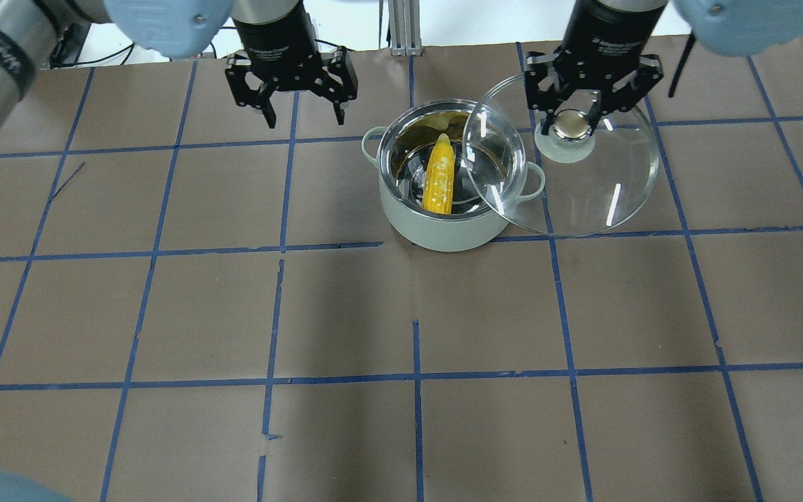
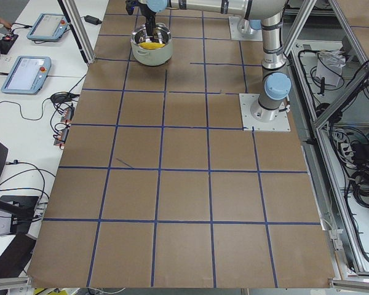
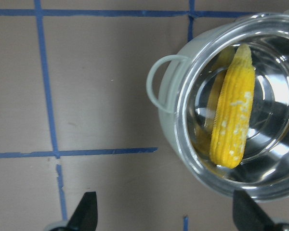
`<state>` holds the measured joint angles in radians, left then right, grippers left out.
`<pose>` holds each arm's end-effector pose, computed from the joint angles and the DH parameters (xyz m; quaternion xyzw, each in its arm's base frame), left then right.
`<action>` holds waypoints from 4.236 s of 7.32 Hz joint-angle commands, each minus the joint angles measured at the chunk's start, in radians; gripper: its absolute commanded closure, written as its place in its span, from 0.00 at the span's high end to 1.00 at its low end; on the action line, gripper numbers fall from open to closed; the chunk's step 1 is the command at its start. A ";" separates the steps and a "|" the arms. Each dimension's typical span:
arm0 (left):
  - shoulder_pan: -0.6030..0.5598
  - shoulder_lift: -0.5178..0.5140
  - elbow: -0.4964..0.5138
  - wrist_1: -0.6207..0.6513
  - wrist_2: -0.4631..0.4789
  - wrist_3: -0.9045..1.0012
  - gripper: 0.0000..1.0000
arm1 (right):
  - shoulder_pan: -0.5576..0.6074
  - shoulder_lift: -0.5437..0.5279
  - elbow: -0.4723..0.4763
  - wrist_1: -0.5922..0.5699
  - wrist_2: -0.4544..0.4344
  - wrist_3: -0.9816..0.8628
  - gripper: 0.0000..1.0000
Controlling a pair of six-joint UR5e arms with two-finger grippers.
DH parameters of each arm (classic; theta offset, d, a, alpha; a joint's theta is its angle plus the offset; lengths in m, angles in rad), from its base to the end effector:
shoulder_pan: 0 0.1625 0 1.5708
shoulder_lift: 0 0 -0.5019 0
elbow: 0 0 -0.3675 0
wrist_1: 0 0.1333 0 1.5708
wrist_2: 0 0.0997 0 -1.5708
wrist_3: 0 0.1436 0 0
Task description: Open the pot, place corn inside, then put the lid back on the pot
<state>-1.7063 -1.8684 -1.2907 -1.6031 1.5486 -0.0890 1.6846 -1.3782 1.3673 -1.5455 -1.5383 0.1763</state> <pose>-0.2172 -0.5830 0.4876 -0.0230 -0.9994 -0.0260 0.0082 0.2008 -0.5419 0.5142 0.0314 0.9994 0.0095 0.0150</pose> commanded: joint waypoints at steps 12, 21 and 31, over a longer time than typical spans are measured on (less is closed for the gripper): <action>0.148 0.279 -0.165 -0.040 0.025 0.219 1.00 | 0.138 0.347 -0.178 -0.076 -0.002 0.026 0.40; 0.157 0.296 -0.190 -0.032 0.036 0.238 1.00 | 0.135 0.389 -0.220 -0.079 -0.002 0.025 0.41; 0.154 0.298 -0.191 -0.035 0.044 0.236 1.00 | 0.135 0.383 -0.221 -0.094 -0.010 0.028 0.53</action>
<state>-1.5524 -1.5710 -1.4818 -1.6383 1.5911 0.1473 1.8181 -0.9941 1.1466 -1.6394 -1.5480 0.2055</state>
